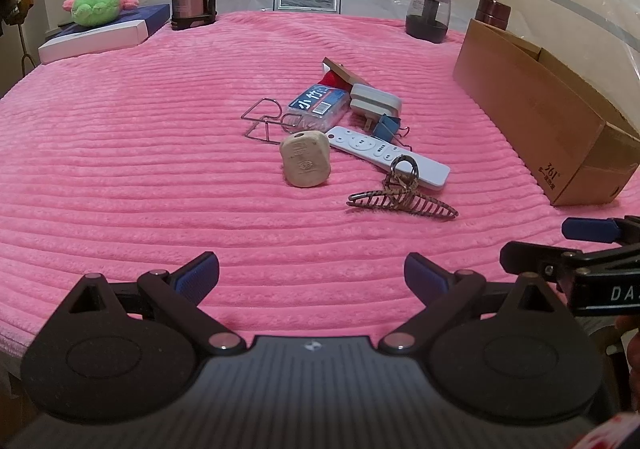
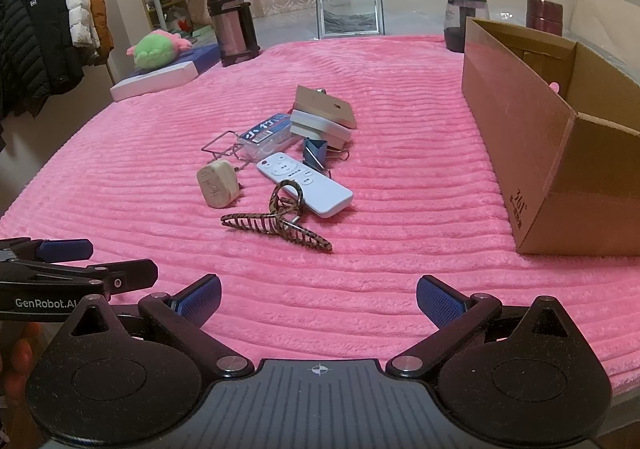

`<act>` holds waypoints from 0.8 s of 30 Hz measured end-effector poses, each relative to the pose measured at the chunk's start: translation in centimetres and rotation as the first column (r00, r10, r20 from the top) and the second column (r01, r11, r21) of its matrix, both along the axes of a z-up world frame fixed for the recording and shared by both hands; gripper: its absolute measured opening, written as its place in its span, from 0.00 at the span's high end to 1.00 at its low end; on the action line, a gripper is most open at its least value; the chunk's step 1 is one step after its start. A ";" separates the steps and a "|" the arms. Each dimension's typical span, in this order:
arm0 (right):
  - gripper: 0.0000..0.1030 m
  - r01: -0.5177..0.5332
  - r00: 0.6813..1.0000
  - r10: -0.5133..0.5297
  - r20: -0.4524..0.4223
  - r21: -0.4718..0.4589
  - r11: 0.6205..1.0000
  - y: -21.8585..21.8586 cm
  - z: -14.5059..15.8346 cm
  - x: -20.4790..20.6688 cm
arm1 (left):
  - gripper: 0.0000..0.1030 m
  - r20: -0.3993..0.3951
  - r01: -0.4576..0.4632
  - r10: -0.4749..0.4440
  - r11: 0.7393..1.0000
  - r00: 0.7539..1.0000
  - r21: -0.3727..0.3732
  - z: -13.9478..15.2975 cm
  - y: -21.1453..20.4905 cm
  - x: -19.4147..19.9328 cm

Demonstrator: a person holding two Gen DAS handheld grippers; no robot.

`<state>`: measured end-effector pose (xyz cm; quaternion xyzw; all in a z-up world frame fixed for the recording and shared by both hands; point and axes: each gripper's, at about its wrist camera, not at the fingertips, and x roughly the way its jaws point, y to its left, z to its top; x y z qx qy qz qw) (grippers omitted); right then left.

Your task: Organize rigid objects

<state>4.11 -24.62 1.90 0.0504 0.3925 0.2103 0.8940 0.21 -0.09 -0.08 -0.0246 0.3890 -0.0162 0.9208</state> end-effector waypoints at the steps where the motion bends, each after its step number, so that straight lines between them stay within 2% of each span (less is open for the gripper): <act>1: 0.02 0.000 1.000 0.000 0.000 0.000 1.000 0.0 0.0 0.0 | 0.06 0.000 0.000 0.000 1.000 1.000 0.001 0.0 0.0 0.0; 24: 0.02 0.001 1.000 -0.001 -0.007 0.006 1.000 0.2 -0.3 0.6 | 0.06 0.000 0.011 -0.011 1.000 1.000 -0.008 -0.1 0.4 0.3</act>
